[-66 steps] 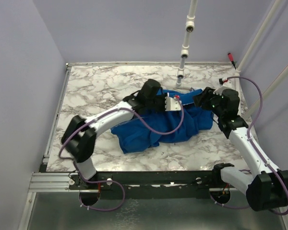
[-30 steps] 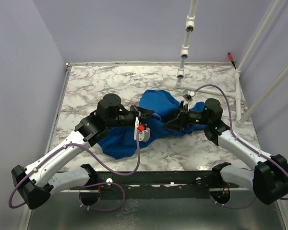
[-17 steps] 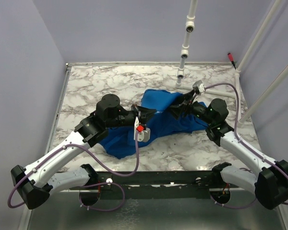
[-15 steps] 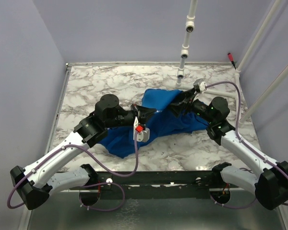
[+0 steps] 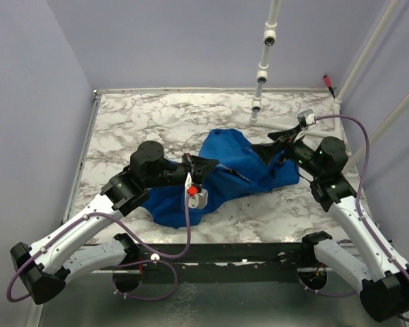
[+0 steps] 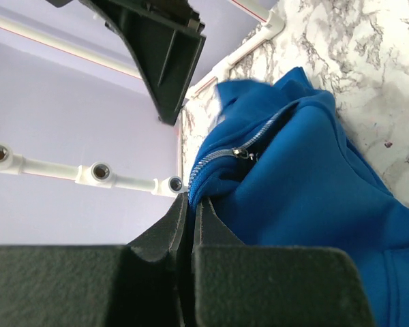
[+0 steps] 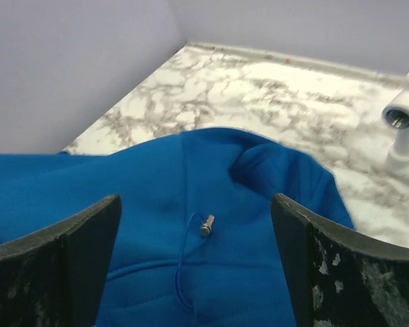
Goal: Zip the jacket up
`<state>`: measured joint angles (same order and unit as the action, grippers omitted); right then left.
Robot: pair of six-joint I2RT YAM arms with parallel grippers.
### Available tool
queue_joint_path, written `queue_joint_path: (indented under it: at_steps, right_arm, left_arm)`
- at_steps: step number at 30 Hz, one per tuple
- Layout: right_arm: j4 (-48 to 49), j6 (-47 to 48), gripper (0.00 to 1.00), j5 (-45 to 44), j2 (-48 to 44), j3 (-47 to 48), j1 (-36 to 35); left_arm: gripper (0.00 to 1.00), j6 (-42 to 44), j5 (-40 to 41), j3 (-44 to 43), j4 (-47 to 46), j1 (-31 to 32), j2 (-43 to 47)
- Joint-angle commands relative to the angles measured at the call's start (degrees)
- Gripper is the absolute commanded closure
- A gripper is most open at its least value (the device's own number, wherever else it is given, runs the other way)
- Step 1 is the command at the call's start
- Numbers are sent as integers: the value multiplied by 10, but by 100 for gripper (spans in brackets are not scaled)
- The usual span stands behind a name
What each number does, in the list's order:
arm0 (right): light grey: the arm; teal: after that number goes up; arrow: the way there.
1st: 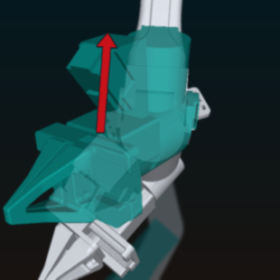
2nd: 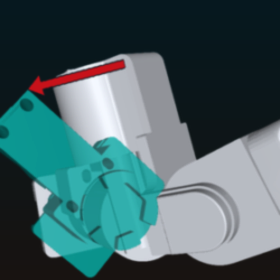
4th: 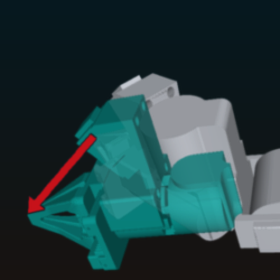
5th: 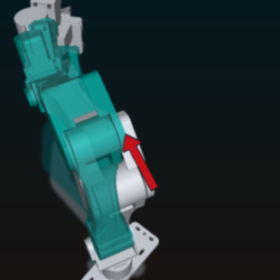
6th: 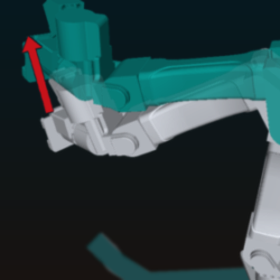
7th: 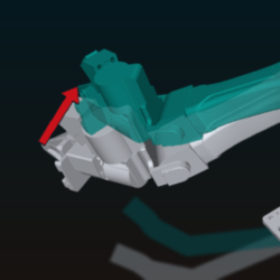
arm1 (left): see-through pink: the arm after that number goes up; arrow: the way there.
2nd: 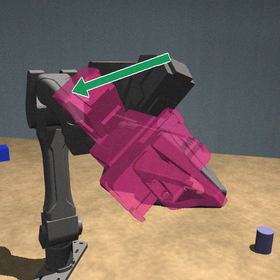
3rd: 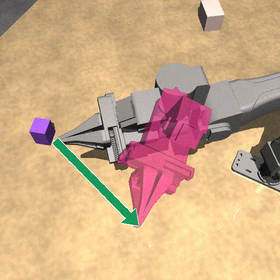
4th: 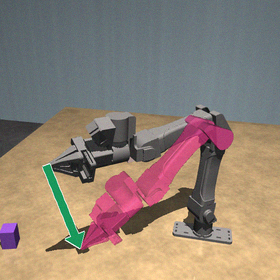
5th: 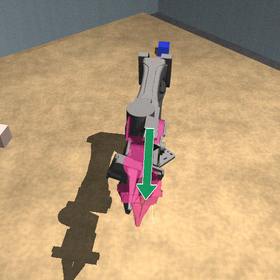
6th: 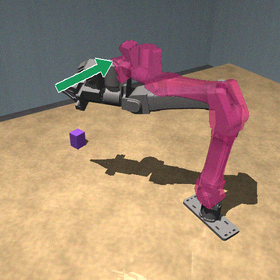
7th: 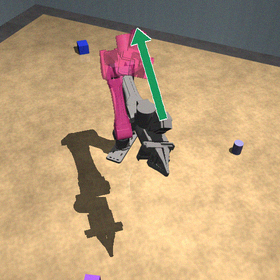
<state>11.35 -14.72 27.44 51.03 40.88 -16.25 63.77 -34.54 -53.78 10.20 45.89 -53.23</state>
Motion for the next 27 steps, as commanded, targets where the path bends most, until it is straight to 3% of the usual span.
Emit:
queue_joint_path:
  at_steps: [1,7,22,27]
  right_arm:
    - [-152,-65,6,21,-48,-20,0]
    - [-169,-152,6,41,-71,-66,0]
    - [-433,-167,7,12,-181,-3,0]
    - [-469,-178,7,18,-188,-15,0]
  left_arm:
    - [100,14,-28,11,-13,4,22]
    - [100,12,-29,13,-12,4,25]
    - [100,11,-25,23,-12,2,35]
    - [100,16,-27,22,-12,2,35]
